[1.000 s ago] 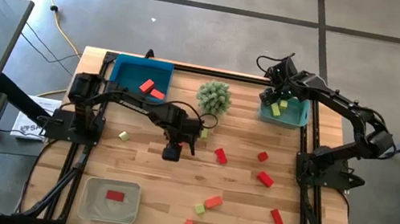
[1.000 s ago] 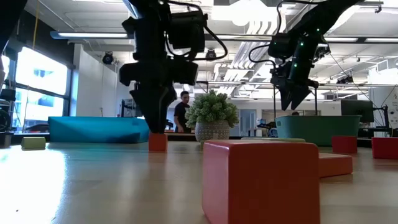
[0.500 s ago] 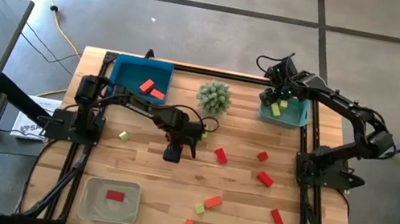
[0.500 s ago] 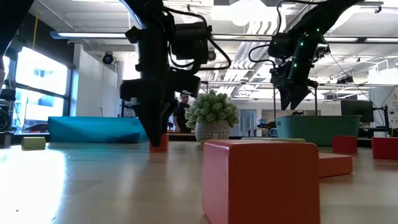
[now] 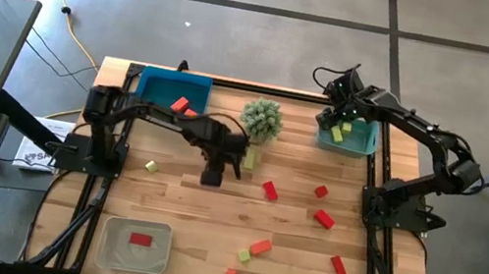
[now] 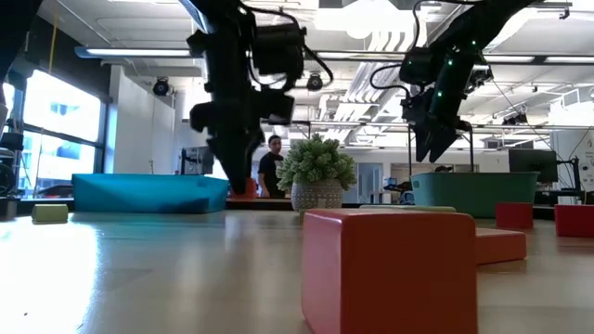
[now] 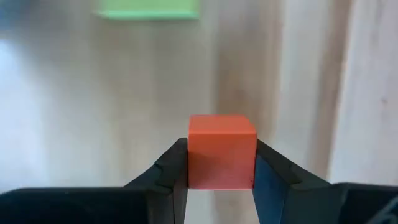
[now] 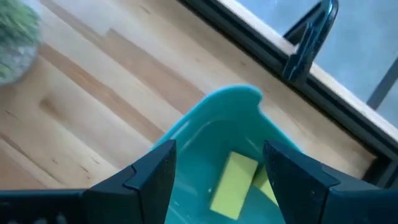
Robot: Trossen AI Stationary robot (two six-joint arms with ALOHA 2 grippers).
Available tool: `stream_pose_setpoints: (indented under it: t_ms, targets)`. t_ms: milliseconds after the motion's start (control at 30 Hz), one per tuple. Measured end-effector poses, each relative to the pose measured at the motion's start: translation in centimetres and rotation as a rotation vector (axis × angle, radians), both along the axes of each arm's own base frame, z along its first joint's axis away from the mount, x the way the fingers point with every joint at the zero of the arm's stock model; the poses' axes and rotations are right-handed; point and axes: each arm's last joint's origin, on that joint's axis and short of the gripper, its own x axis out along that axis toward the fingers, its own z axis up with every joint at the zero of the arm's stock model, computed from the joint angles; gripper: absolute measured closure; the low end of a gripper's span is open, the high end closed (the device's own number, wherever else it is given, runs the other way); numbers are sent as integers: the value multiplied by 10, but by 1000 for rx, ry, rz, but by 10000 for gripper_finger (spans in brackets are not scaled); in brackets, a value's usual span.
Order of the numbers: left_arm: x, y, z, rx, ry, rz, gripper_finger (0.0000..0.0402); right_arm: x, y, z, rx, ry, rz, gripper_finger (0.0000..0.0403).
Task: Sort & place blocks by color
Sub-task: Put the orange block into the blue bin
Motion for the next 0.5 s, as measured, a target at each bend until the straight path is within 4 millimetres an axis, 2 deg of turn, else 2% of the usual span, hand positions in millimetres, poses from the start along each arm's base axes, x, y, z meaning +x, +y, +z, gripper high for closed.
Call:
stream_pose_setpoints:
  t_ms: [133, 333, 500]
  targets:
    - [-21, 22, 30, 79, -19, 68, 297, 4, -1, 10, 20, -54, 27, 176]
    - [-63, 59, 74, 187, -65, 209, 297, 11, -1, 27, 108, -213, 28, 176]
    - [-103, 93, 93, 208, -64, 373, 297, 22, 11, 32, 202, -282, 56, 176]
